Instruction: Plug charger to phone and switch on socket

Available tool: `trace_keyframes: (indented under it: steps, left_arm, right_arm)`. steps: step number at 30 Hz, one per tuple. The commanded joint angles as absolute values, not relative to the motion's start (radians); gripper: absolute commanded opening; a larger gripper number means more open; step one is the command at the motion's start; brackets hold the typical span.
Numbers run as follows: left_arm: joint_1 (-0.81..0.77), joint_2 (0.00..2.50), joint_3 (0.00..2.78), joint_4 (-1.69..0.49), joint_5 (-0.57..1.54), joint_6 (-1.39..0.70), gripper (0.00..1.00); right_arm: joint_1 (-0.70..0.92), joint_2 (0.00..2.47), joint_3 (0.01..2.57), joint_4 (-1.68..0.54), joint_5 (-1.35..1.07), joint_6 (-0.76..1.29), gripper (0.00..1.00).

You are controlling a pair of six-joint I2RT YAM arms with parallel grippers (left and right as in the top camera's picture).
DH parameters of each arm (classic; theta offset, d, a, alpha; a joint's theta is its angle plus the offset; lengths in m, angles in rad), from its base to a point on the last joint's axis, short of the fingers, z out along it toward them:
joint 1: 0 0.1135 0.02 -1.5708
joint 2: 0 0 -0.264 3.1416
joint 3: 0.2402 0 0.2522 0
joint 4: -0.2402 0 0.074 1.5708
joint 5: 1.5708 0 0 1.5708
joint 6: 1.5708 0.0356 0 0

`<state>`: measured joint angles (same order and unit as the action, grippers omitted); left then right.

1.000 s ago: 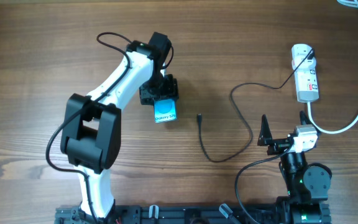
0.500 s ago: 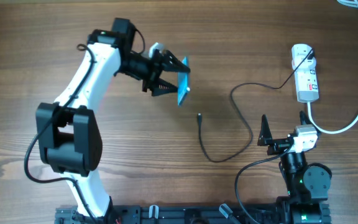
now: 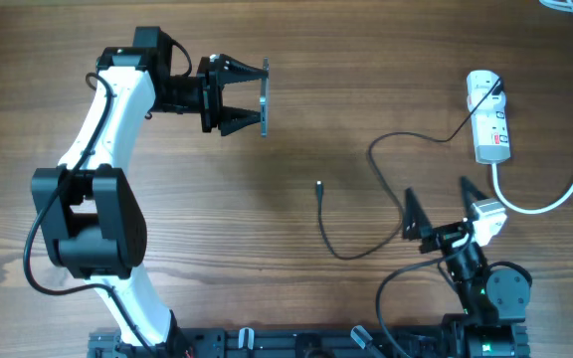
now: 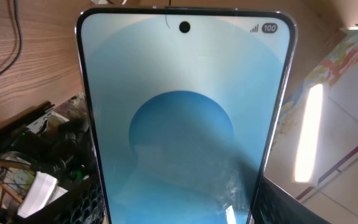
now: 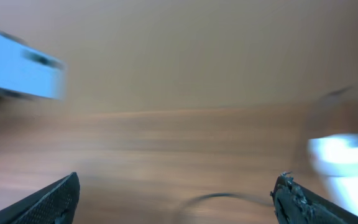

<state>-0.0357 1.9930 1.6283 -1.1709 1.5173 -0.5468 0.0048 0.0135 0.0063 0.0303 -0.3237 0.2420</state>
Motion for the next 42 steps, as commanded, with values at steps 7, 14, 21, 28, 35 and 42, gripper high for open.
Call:
trace_keyframes:
  steps: [7,14,21,28,35,42]
  left_arm:
    - [-0.035,1.958,1.654,-1.172,1.577,-0.562,0.67]
    - [-0.035,1.958,1.654,-1.172,1.577,-0.563,0.66]
    - [-0.035,1.958,1.654,-1.172,1.577,-0.563,0.67]
    - [-0.056,1.958,1.654,-1.171,1.574,-0.585,0.66]
    - [-0.088,1.958,1.654,-1.159,1.501,-0.638,0.66]
    - [-0.088,1.958,1.654,-1.159,1.483,-0.638,0.65]
  right_arm:
    - [0.001,0.008,0.051,0.502,-0.79,0.886,1.0]
    - [-0.015,0.317,0.672,-0.366,-0.644,0.321,1.0]
    - [-0.014,0.738,1.023,-0.706,-0.962,0.287,1.0]
    - [0.265,0.89,1.159,-0.746,-0.617,0.389,1.0]
    - [0.736,1.258,1.683,-1.231,0.105,0.506,0.99]
    - [0.917,1.613,1.963,-1.275,0.333,0.671,0.96]
